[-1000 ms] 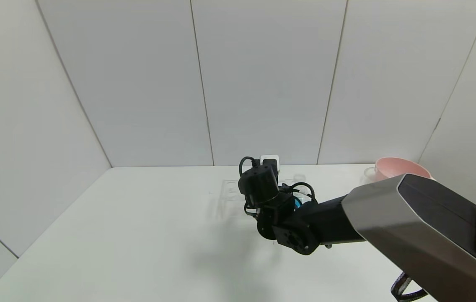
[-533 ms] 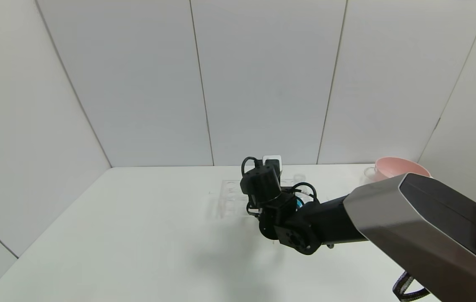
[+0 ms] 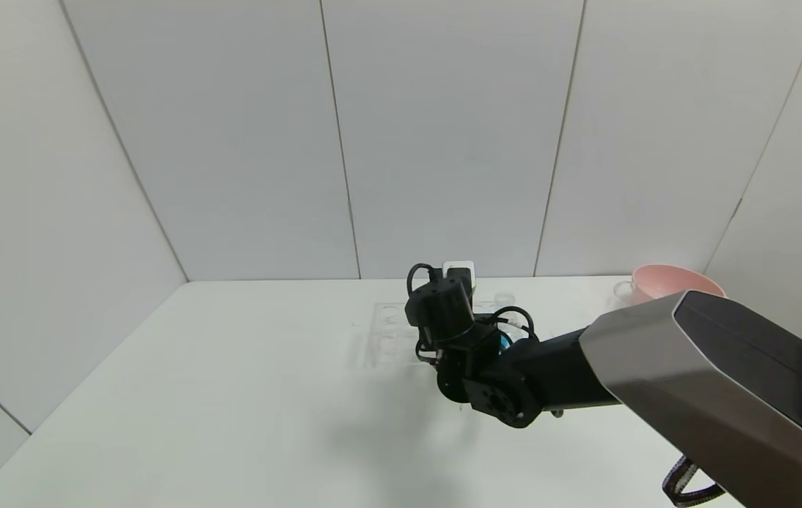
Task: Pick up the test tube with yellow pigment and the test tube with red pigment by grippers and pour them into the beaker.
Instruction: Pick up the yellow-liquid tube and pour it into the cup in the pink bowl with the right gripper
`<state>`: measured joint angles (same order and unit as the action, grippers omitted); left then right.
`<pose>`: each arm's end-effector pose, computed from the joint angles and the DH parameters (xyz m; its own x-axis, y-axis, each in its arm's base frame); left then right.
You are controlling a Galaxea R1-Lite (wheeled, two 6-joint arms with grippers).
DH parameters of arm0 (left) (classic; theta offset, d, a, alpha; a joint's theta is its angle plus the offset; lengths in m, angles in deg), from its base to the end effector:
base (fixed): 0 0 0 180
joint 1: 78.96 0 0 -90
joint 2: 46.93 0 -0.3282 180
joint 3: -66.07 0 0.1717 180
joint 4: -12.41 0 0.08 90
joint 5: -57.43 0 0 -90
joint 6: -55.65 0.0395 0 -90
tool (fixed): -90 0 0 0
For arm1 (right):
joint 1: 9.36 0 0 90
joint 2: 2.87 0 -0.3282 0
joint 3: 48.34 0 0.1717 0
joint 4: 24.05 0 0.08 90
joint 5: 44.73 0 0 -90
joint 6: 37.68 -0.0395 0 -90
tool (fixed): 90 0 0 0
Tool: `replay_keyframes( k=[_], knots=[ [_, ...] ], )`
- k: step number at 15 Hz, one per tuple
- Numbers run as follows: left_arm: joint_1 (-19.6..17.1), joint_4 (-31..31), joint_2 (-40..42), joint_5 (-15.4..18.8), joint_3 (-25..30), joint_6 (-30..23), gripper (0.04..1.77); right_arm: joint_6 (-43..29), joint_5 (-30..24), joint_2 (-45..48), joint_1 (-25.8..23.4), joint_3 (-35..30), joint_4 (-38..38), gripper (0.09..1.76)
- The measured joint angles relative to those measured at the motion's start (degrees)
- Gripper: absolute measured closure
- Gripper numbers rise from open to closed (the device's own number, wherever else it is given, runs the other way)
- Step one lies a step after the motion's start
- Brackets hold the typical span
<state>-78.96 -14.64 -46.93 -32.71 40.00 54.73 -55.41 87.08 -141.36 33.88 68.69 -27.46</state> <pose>-0.0545 0.0001 0.0734 0.9999 0.0024 -0.0171 -0.0027 0.9999 -0.0160 0.3858 0.3267 0.1087 0.9493 -0.0224 -0.3135 0.0266 0.9996 0.0092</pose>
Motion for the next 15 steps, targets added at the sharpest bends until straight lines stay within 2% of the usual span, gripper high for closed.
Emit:
replay_keyframes(
  k=[4,10,15],
  knots=[
    [0.00,0.00,0.00,-0.02,0.00,-0.02,0.09,0.87,-0.33,0.63,-0.24,-0.20,-0.35,1.33],
    [0.00,0.00,0.00,-0.02,0.00,-0.02,0.09,1.39,-3.28,7.25,0.72,-0.44,-6.70,1.33],
    [0.00,0.00,0.00,-0.02,0.00,-0.02,0.09,2.13,-7.77,14.18,1.38,-4.68,-8.00,1.33]
  ],
)
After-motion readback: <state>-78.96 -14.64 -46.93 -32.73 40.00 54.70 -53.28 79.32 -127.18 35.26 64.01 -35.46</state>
